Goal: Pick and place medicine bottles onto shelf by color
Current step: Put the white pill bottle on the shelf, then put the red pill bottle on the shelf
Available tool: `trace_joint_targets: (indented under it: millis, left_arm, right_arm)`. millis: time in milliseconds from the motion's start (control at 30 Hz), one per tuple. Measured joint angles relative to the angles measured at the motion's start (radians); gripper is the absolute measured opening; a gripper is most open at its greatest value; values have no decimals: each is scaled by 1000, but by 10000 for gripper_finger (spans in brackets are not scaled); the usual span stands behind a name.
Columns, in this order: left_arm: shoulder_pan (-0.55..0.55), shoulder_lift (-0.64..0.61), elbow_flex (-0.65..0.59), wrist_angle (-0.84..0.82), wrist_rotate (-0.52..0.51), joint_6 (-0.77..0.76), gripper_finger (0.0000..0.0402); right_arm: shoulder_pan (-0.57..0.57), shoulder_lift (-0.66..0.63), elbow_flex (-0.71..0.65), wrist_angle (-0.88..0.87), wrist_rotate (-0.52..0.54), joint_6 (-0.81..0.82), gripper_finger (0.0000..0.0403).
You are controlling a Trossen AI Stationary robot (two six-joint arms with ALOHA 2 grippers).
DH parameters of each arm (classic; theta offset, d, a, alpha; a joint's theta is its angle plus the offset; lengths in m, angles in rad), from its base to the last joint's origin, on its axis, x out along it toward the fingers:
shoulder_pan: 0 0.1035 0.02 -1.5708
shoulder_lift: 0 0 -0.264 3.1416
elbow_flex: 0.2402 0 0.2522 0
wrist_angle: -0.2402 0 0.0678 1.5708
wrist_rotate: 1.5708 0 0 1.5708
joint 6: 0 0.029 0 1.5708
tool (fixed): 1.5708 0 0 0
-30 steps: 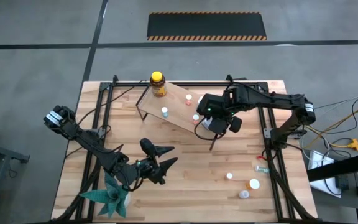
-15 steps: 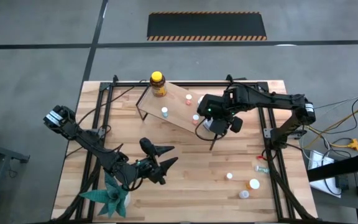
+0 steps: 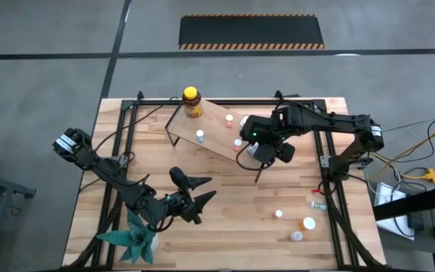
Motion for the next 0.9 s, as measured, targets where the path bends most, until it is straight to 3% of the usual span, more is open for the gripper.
trace_joint_targets:
  millis: [567, 900]
  left_arm:
    - [5, 0, 0, 3, 0, -5, 226]
    - [6, 0, -2, 3, 0, -10, 226]
  right_arm:
    - [18, -2, 54, 5, 45, 0, 245]
    - [36, -13, 54, -7, 53, 97, 230]
